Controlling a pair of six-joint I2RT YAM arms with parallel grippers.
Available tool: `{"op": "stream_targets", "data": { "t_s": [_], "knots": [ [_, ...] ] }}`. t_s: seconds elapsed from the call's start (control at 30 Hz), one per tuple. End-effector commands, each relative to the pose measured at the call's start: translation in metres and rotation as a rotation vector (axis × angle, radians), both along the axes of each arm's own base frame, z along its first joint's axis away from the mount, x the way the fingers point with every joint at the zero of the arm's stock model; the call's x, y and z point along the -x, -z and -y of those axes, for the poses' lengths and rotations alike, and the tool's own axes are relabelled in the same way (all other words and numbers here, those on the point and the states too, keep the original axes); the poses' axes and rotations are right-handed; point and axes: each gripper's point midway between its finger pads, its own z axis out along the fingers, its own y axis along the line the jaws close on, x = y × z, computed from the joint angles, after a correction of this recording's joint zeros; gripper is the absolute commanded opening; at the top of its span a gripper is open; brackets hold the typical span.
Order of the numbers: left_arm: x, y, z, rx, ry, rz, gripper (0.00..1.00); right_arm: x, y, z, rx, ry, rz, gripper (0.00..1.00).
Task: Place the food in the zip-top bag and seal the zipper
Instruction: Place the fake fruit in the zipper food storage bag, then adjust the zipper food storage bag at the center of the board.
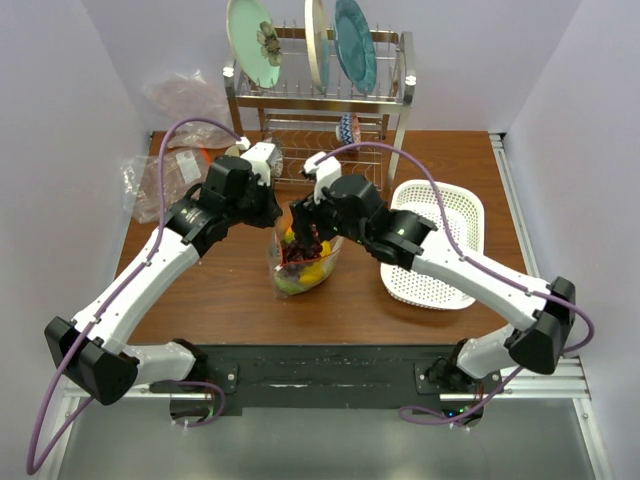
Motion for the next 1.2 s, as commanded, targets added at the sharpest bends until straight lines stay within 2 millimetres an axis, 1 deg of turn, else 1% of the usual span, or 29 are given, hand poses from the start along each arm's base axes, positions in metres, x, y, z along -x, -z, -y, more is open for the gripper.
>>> {"op": "stream_targets", "data": {
  "t_s": [0.0,0.03,0.07,0.1,0.13,0.17,0.27,0.33,0.4,0.53,0.6,0.63,0.67,0.7,0.73,0.8,0.83,0.97,1.0,1.07,1.1,1.13,1.17],
  "knots": [
    [-0.005,-0.027,-0.001,0.044,-0.019,0.076,0.00,-0.004,-0.044,0.045,0.004,0.190,0.045,0.76],
    [-0.005,-0.026,-0.002,0.042,-0.021,0.075,0.00,-0.010,-0.044,0.056,0.029,0.256,0.058,0.74],
    [-0.005,-0.026,-0.001,0.041,-0.020,0.075,0.00,-0.009,-0.038,0.066,0.064,0.285,0.046,0.72],
    [-0.005,-0.025,-0.002,0.040,-0.022,0.073,0.00,-0.010,-0.036,0.071,0.073,0.318,0.038,0.70],
    [-0.005,-0.024,-0.002,0.039,-0.022,0.072,0.00,-0.012,-0.034,0.078,0.092,0.350,0.036,0.62],
    [-0.004,-0.024,-0.002,0.040,-0.021,0.072,0.00,-0.011,-0.027,0.085,0.125,0.368,0.020,0.58],
    [-0.004,-0.025,-0.002,0.041,-0.021,0.074,0.00,-0.012,-0.009,0.097,0.184,0.412,-0.030,0.52],
    [-0.004,-0.025,-0.002,0.043,-0.019,0.075,0.00,-0.013,0.004,0.097,0.209,0.414,-0.068,0.51],
    [-0.004,-0.025,-0.002,0.042,-0.019,0.074,0.00,-0.009,0.018,0.091,0.223,0.375,-0.121,0.51],
    [-0.003,-0.025,-0.003,0.042,-0.023,0.074,0.00,-0.004,0.036,0.082,0.235,0.344,-0.182,0.50],
    [-0.003,-0.025,-0.003,0.042,-0.023,0.074,0.00,-0.003,0.043,0.082,0.244,0.343,-0.198,0.46],
    [-0.003,-0.026,-0.003,0.043,-0.023,0.075,0.00,-0.004,0.047,0.080,0.251,0.341,-0.207,0.38],
    [-0.002,-0.026,-0.002,0.044,-0.020,0.076,0.00,-0.003,0.047,0.079,0.249,0.335,-0.211,0.33],
    [-0.003,-0.027,-0.003,0.046,-0.022,0.077,0.00,-0.002,0.047,0.076,0.241,0.321,-0.220,0.28],
    [-0.003,-0.027,-0.003,0.044,-0.023,0.078,0.00,-0.001,0.047,0.074,0.236,0.315,-0.222,0.19],
    [-0.003,-0.028,-0.002,0.046,-0.017,0.077,0.00,-0.001,0.039,0.071,0.209,0.304,-0.215,0.09],
    [-0.003,-0.029,-0.002,0.049,-0.019,0.081,0.00,-0.001,0.035,0.069,0.194,0.298,-0.215,0.00],
    [-0.003,-0.036,0.004,0.060,0.007,0.078,0.00,0.000,0.008,0.066,0.124,0.285,-0.181,0.00],
    [-0.002,-0.038,0.008,0.069,0.027,0.074,0.00,-0.001,-0.005,0.066,0.093,0.284,-0.168,0.00],
    [-0.002,-0.046,0.014,0.089,0.058,0.082,0.00,0.000,-0.017,0.065,0.059,0.282,-0.156,0.00],
    [0.001,-0.049,0.021,0.110,0.093,0.077,0.00,0.000,-0.027,0.065,0.035,0.282,-0.145,0.00],
    [0.000,-0.053,0.026,0.126,0.121,0.090,0.00,0.001,-0.030,0.065,0.025,0.284,-0.142,0.00],
    [0.002,-0.053,0.032,0.139,0.153,0.084,0.00,0.000,-0.033,0.064,0.008,0.290,-0.138,0.00]
  ]
}}
